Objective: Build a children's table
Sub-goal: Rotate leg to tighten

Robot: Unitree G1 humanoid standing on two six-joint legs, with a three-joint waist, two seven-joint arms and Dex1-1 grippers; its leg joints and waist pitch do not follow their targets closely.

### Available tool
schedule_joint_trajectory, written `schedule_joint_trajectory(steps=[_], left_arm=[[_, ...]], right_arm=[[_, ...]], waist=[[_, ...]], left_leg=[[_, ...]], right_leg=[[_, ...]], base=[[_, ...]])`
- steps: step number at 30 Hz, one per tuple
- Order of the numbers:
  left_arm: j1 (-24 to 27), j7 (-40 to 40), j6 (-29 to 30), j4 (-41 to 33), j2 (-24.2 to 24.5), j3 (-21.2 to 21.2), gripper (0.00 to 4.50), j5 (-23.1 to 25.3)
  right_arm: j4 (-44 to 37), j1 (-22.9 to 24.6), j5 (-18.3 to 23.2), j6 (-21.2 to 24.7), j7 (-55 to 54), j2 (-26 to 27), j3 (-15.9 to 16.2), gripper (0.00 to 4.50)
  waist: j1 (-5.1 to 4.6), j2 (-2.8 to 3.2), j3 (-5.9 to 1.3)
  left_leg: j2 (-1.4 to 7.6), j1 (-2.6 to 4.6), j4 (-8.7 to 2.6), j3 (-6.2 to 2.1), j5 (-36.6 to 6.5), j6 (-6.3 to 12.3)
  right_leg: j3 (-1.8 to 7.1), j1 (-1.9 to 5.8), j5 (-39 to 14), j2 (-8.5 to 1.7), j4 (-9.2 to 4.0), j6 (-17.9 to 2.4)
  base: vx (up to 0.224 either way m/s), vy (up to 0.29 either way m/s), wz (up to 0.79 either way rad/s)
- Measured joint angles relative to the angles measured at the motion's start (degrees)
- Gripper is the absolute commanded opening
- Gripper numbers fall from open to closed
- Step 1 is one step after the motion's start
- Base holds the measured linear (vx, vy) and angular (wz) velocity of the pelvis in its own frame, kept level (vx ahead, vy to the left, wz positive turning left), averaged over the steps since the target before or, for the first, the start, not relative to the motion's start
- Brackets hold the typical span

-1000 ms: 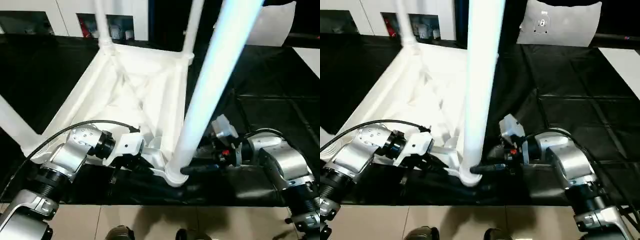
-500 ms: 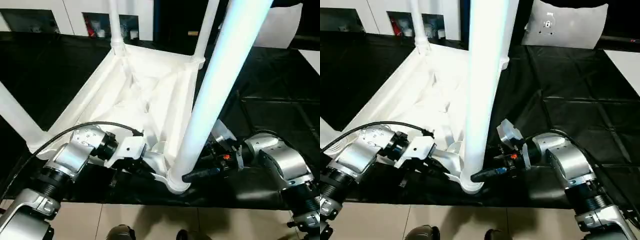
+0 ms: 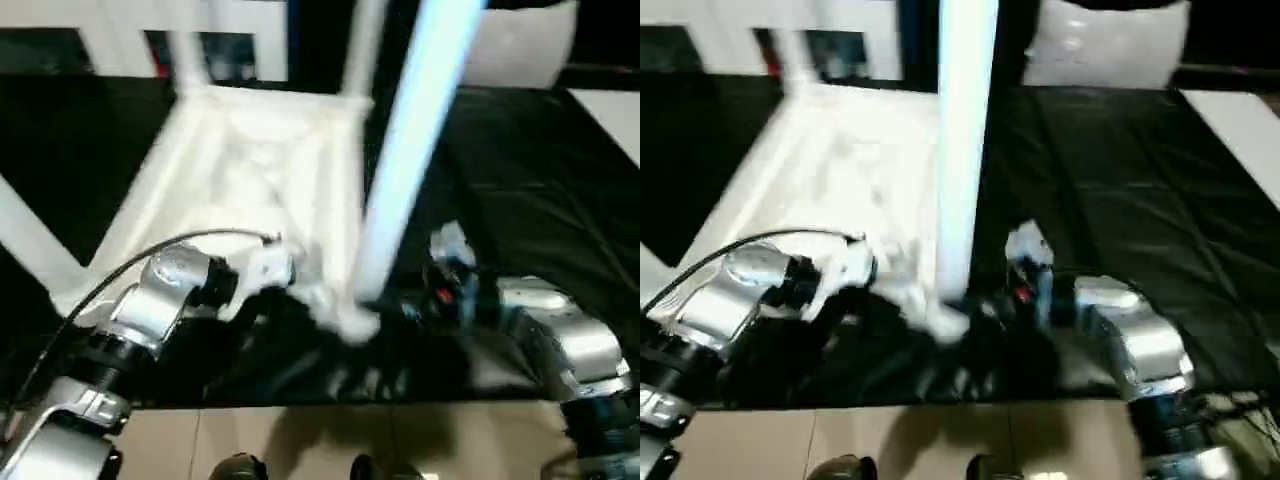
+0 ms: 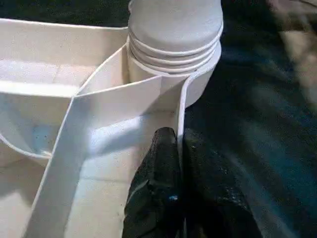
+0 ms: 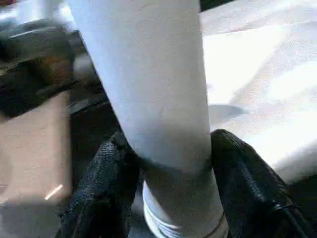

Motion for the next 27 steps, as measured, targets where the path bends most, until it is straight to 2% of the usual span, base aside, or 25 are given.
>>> schedule_joint_trajectory(steps=[6,9,13,14,15,17,21,27], left_arm=[[-0.93,10.35,6.49,-0.69,-5.08,1.82,0.0,2.72],[-2.46,19.62,11.75,-0.77,-10.48,3.1,0.0,5.44],[-2.57,25.5,14.35,-2.19,-13.46,3.09,0.0,6.64],[-2.57,25.78,14.38,-2.32,-13.55,3.04,0.0,6.74],[-2.56,25.92,14.37,-2.42,-13.58,2.98,0.0,6.77],[-2.5,25.82,14.2,-2.8,-13.56,2.77,0.0,6.79],[-2.11,24.46,12.72,-3.19,-12.81,2.14,0.0,6.87],[0.14,18.14,5.94,-3.92,-8.12,1.46,0.0,5.63]], right_arm=[[-0.81,-0.21,-3.92,0.58,-16.57,8.17,-2.79,1.94],[0.29,-2.28,-8.49,0.47,-31.0,16.0,-4.77,1.93],[1.2,-3.59,-10.4,-0.73,-39.47,19.58,-5.1,1.93],[1.32,-3.59,-10.4,-1.1,-39.94,19.79,-5.1,1.93],[1.34,-3.58,-10.4,-1.28,-40.06,19.85,-5.13,2.49],[1.07,-2.64,-10.14,-2.77,-39.24,19.39,-5.19,2.49],[0.57,-1.45,-9.18,-3.83,-35.47,17.86,-5.6,2.92],[0.96,-0.06,-5.56,-5.9,-20.43,8.06,-3.74,3.36]], waist=[[-0.8,0.1,-0.05],[-1.44,0.16,-0.09],[-1.38,0.22,-0.12],[-1.34,0.21,-0.12],[-1.32,0.22,-0.12],[-1.16,0.22,-0.12],[-0.86,0.22,-0.12],[-0.44,0.27,-0.11]], left_leg=[[-0.01,0.17,-0.49,0.06,0.01,-0.02],[-0.01,0.03,-0.59,0.09,0.01,-0.05],[-0.04,-0.1,-0.81,0.12,0.13,0.29],[-0.04,-0.11,-0.84,0.12,0.12,0.3],[-0.04,-0.11,-0.84,0.12,0.11,0.34],[-0.04,-0.11,-0.81,0.12,0.1,0.36],[-0.03,-0.12,-0.77,0.13,0.08,0.41],[0.06,-0.14,-0.74,0.13,0.15,0.48]], right_leg=[[-0.01,-0.04,0.15,0.02,-0.08,-0.15],[-0.01,-0.2,0.15,0.03,-0.1,-0.16],[-0.03,-0.29,0.07,0.02,-0.29,-0.06],[-0.04,-0.31,0.06,0.02,-0.3,-0.05],[-0.05,-0.33,0.06,0.02,-0.3,-0.05],[-0.05,-0.46,0.06,0.02,-0.3,-0.05],[-0.05,-0.49,0.06,0.02,-0.28,-0.05],[-0.13,-0.5,0.06,0.05,-0.04,-0.06]], base=[[0.0,0.0,0.0],[0.0,0.0,0.0],[0.0,0.0,0.0],[0.0,0.0,0.0],[0.0,0.0,0.0],[0.0,0.0,0.0],[0.0,0.0,0.0],[0.0,0.0,0.0]])
